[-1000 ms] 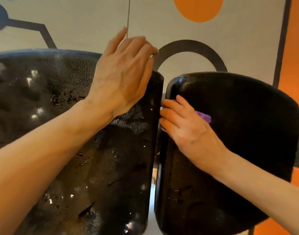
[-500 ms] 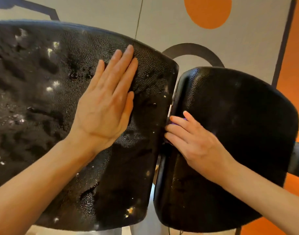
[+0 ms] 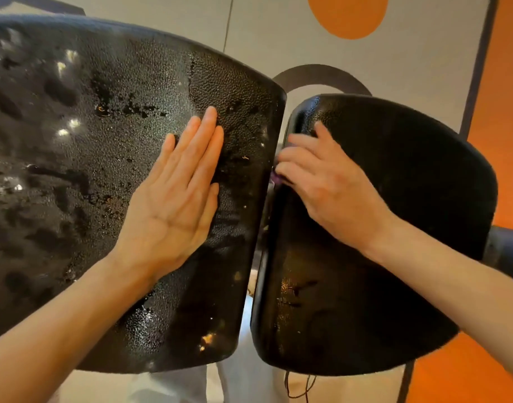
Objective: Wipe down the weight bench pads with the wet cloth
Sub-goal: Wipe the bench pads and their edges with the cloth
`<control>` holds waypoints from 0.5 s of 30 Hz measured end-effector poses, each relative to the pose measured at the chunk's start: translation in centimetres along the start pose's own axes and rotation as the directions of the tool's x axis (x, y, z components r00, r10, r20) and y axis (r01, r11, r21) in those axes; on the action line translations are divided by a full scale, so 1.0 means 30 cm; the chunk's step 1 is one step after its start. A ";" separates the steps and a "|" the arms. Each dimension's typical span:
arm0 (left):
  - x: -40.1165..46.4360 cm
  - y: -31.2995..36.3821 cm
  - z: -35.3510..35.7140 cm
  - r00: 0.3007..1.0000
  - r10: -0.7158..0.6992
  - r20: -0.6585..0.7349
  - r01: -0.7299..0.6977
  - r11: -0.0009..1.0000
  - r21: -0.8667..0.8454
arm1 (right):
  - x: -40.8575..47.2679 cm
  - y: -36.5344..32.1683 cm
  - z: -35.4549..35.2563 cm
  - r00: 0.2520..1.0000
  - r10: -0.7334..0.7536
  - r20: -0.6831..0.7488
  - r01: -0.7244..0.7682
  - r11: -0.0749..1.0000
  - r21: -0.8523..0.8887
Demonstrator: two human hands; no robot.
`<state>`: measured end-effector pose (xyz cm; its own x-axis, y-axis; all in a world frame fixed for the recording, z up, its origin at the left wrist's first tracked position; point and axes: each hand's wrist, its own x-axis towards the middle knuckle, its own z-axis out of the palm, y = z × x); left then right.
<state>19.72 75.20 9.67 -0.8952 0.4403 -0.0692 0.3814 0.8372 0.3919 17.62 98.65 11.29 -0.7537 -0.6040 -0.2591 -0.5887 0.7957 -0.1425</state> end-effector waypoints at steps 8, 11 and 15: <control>-0.015 0.007 0.016 1.000 -0.008 0.007 0.008 1.000 0.016 | -0.262 -0.302 0.078 0.944 -0.261 0.200 0.237 0.962 0.138; -0.015 0.005 0.021 1.000 0.009 0.001 -0.009 0.999 0.034 | -0.140 -0.161 0.072 0.981 -0.176 0.083 0.168 0.980 0.103; -0.015 -0.004 0.031 1.000 0.024 0.015 -0.025 0.999 0.049 | -0.175 -0.206 0.104 0.998 0.027 -0.050 -0.023 0.996 0.085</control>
<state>20.27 75.19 8.81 -0.8822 0.4651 -0.0737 0.4142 0.8408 0.3485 26.14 97.05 10.56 -0.7829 -0.5839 -0.2148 -0.5445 0.8101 -0.2173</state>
